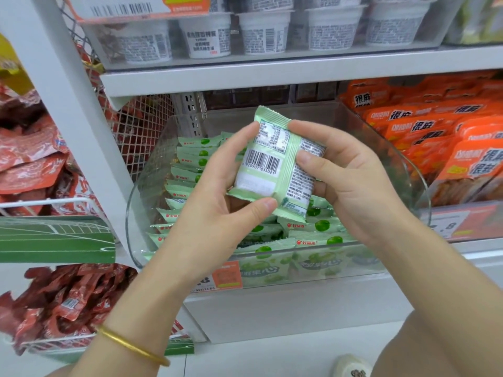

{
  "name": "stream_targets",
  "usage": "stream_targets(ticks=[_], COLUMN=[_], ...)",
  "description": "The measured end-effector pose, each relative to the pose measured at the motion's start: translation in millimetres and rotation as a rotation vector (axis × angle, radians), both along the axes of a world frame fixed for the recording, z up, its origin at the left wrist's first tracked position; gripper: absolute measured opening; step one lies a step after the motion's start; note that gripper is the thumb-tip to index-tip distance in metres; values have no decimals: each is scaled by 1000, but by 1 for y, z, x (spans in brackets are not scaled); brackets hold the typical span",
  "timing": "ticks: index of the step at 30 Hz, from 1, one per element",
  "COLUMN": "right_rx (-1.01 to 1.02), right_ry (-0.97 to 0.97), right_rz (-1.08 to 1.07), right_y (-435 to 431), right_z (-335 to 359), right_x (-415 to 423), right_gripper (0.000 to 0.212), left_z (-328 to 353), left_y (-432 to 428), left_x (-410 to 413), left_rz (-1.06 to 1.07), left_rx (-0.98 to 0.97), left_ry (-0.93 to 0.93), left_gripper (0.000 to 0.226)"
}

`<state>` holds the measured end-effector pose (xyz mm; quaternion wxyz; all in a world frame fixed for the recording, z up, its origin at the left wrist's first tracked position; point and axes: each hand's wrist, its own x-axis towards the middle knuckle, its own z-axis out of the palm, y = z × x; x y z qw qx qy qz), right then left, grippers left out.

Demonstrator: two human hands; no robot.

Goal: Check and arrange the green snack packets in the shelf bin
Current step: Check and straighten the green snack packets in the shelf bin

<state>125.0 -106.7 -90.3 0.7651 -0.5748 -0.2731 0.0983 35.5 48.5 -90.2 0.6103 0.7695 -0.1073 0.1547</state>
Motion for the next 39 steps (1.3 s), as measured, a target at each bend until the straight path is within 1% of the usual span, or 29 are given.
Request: stream_targets(ticks=[7,14,17,20,22,24,25,27,29,31,33,34,35,36,38,39], right_rx=[8,13,10,7,7,-42,-87,-168,-238,-338,-414,-424,-418,-402,-370,-349], right_ry=[21,24,53,92,103,57,1,-138,-273,-418,-567,-616,-639,-626,-533,-485], right_rz=[-37,-38,-40,-39,-15,0,-14,-73,-150,-202,-219,-225,-231,-233,-209,-176], right_y=[1,2,2,0,-2,-2,-1,2,2,0,-1,-1,0,2,5,6], right_z=[-3,-2,-1,2,2,2,1,-2,-2,-1,0,0,0,0,-1,-1], right_x=[3,2,0,0,1,0,-1,-2,-2,0,2,2,1,0,-3,-4], right_gripper=[34,34,34,24,38,53,59,63,56,52,40,32,25,22,19,19], left_z=[1,2,3,3,1,-2,-2,-1,0,1,3,5,6,7,6,5], left_y=[-2,-3,-6,-5,-2,1,2,3,6,8,8,8,9,11,19,23], left_x=[0,-1,0,1,2,4,5,6,5,3,1,0,-2,-2,-3,-3], left_rz=[33,65,134,249,332,386,401,410,389,354,316,315,337,388,530,581], left_rx=[-67,-68,-65,-104,-144,-214,-249,-283,-294,-303,-300,-298,-264,-182,-6,28], left_ry=[11,39,19,3,15,30,42,89,149,211,244,245,233,213,153,127], left_gripper=[56,55,51,44,39,30,26,27,30,25,16,18,21,24,26,26])
